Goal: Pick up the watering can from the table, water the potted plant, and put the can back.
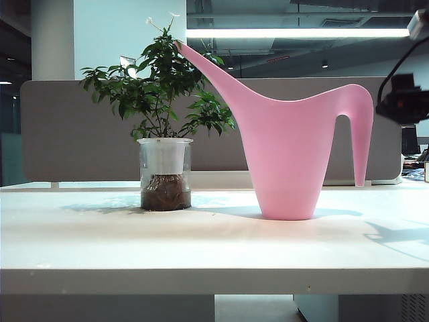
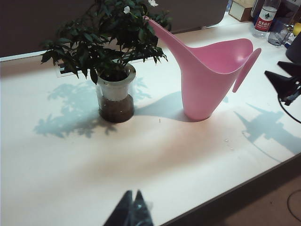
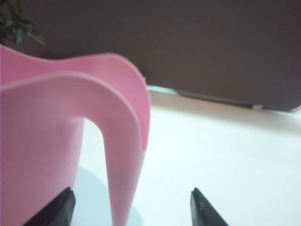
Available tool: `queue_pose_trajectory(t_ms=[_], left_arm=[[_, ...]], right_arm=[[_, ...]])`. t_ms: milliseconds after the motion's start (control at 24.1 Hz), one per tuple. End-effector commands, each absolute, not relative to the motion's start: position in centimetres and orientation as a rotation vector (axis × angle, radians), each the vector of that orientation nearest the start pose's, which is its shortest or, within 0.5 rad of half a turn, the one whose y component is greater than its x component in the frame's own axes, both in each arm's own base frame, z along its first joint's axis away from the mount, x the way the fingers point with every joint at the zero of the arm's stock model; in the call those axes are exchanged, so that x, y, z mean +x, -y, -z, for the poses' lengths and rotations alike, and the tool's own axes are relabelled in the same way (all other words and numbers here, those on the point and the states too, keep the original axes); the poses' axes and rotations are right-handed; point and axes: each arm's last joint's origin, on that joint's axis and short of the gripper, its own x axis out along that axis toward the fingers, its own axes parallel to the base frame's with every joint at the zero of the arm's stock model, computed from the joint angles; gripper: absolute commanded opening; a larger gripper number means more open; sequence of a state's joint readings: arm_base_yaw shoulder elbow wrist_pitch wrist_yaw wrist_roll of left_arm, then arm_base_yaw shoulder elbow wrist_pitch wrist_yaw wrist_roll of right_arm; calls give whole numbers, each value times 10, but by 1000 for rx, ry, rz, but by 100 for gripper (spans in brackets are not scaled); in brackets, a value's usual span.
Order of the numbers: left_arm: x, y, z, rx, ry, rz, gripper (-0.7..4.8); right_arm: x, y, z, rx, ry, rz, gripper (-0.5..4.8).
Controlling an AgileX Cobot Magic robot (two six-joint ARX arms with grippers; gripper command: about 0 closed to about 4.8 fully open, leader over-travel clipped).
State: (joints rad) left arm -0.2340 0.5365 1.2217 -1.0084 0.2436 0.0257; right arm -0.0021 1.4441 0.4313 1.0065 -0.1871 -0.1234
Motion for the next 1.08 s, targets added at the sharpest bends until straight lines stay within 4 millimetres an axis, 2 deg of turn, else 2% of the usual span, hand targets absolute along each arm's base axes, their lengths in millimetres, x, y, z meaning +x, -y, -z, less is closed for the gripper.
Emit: queue_pose_trajectory(t_ms=[42, 332, 540, 664, 747, 789, 914, 997, 1080], left_arm=[[33, 15, -411, 23, -309, 481, -5], [33, 15, -411, 23, -309, 481, -5], [33, 15, -411, 23, -310, 481, -5], [33, 15, -411, 23, -309, 481, -5], [33, 15, -411, 23, -309, 481, -5], [33, 15, -411, 23, -309, 481, -5], [33, 15, -411, 23, -309, 481, -5], [33, 15, -411, 23, -310, 481, -5], [33, 15, -411, 23, -309, 481, -5]], right_arm=[[278, -6, -183, -108, 26, -226, 338], [318, -8, -180, -106, 38, -268, 337], [335, -8, -181, -104, 50, -293, 336], [343, -8, -182, -103, 60, -293, 309], [351, -9, -184, -102, 59, -296, 230], [355, -9, -186, -102, 58, -314, 143], [361, -9, -196, -108, 95, -312, 29], [365, -9, -206, -115, 137, -309, -6], [370, -9, -220, -121, 180, -300, -6]])
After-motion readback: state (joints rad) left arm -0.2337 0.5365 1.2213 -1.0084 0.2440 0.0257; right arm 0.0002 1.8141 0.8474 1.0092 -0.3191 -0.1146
